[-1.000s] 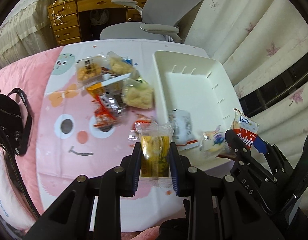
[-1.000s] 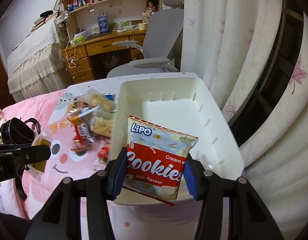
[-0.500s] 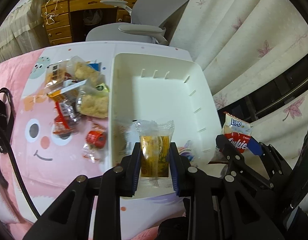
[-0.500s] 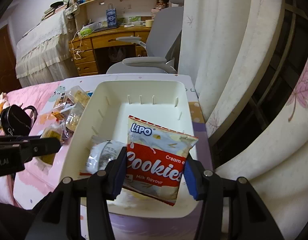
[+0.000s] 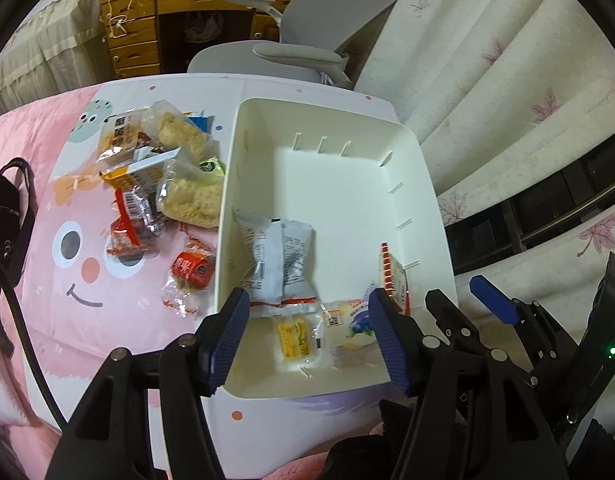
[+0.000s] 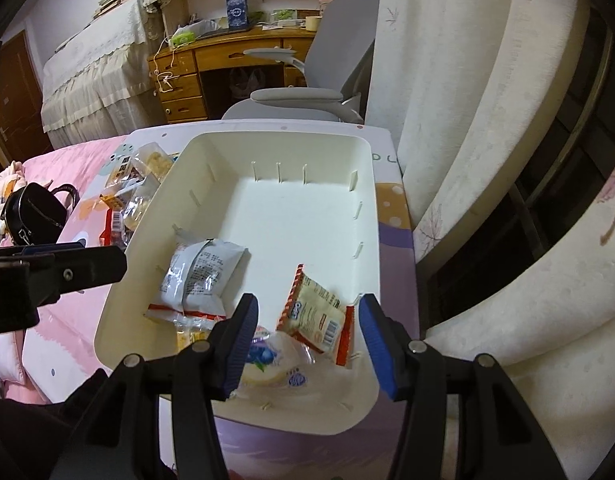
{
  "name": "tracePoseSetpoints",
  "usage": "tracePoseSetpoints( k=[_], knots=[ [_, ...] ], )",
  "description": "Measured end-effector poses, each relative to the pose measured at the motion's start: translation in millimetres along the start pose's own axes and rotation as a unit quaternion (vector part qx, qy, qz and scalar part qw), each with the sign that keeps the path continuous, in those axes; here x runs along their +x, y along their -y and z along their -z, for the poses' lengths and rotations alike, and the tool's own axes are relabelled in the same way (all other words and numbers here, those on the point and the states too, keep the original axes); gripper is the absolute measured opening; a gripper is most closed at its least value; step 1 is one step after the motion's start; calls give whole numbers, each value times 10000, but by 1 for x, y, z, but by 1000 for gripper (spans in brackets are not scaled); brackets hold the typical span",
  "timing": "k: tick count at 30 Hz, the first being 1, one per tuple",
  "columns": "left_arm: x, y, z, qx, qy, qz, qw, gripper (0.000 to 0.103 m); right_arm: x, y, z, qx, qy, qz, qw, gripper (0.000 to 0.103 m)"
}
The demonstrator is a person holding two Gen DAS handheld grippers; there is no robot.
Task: Organize snacks
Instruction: 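Carry the candy and cookies over the white tray and release both, then move both tools back toward the remaining snacks on the table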
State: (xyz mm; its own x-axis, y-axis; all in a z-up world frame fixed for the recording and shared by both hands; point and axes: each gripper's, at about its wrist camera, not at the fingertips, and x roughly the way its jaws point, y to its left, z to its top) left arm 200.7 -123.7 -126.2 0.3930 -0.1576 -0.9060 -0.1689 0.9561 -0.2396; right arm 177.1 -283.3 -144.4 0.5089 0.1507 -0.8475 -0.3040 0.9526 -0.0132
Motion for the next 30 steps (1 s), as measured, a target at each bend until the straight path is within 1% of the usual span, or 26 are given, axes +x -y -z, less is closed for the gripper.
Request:
tracePoseSetpoints(
  k=[3,7,10,16,19,24,30],
  knots=[
    [-3,-9,2,-73,3,-28,10000,61,0,-7,1,-46,-35,-69,10000,53],
    [-10,-23,8,-182,10,-73,9998,64,2,-18,1,-70,-92,-177,9998,53],
    [-15,-39,14,-287,53,-132,9995,67,4,-30,3,-99,-173,-238,9995,53],
    [-26,-74,29,-378,90,-192,9991,67,6,-59,8,-161,-290,-344,9989,53],
    [-36,-95,35,-333,143,-209,9991,67,5,-71,10,-26,-343,-347,9988,53],
    [-56,-132,44,-125,137,-233,9996,67,1,-97,14,457,-411,-377,9974,53],
    [-72,-170,47,201,35,-176,9996,67,-9,-124,25,1047,-368,-209,9936,53]
  ],
)
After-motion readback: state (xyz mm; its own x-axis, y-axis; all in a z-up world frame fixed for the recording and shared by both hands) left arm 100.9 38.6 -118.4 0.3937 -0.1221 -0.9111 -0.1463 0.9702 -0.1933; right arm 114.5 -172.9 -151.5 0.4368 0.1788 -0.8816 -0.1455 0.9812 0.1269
